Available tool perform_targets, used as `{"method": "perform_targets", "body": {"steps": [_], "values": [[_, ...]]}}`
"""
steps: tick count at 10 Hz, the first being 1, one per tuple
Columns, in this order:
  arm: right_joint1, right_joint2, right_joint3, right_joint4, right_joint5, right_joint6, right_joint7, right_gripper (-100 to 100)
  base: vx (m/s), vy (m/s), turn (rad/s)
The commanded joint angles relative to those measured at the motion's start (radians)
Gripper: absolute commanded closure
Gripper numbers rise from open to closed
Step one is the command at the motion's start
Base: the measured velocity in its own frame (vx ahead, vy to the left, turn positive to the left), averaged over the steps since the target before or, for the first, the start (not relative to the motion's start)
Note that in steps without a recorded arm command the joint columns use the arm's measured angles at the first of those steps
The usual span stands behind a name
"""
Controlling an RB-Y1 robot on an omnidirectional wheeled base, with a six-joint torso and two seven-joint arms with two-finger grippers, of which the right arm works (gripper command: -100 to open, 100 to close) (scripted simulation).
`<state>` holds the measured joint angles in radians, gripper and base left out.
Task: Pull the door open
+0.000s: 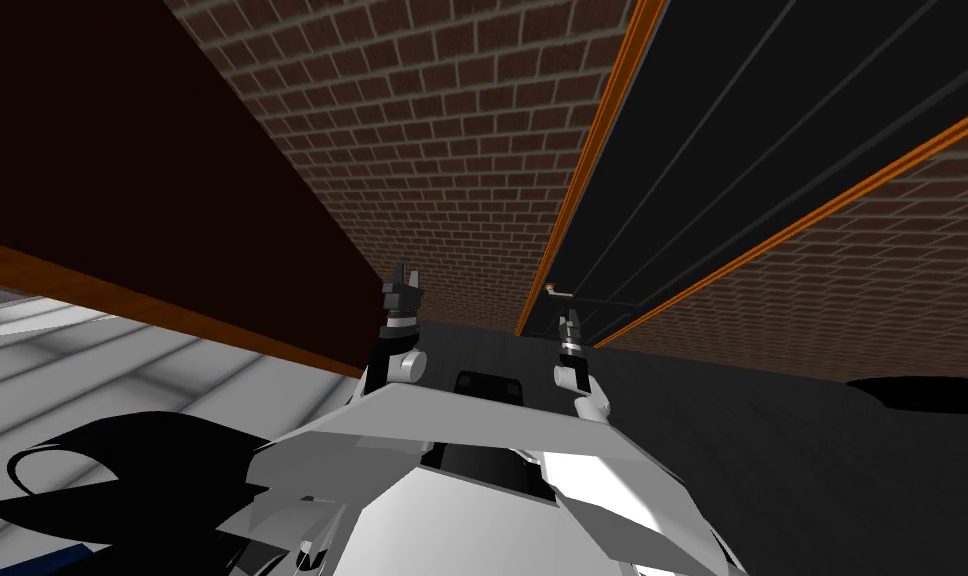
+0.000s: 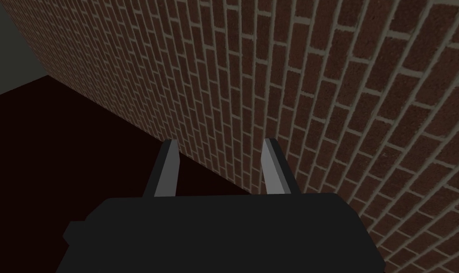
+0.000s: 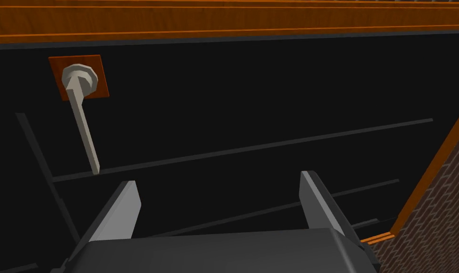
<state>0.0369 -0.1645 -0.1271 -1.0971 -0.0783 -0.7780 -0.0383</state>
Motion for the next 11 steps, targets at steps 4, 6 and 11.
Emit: {"method": "perform_targets", "body": {"steps": [4, 6, 11], "values": [[-0.045, -0.013, -0.007, 0.124, -0.018, -0.015, -0.014, -100, 0.033, -0.082, 0.127], [-0.057, -0.017, -0.009, 0.177, -0.023, -0.021, -0.018, -100, 0.037, -0.089, 0.11], [-0.105, -0.031, -0.016, 0.321, -0.041, -0.04, -0.032, -100, 0.032, -0.083, 0.111]]}}
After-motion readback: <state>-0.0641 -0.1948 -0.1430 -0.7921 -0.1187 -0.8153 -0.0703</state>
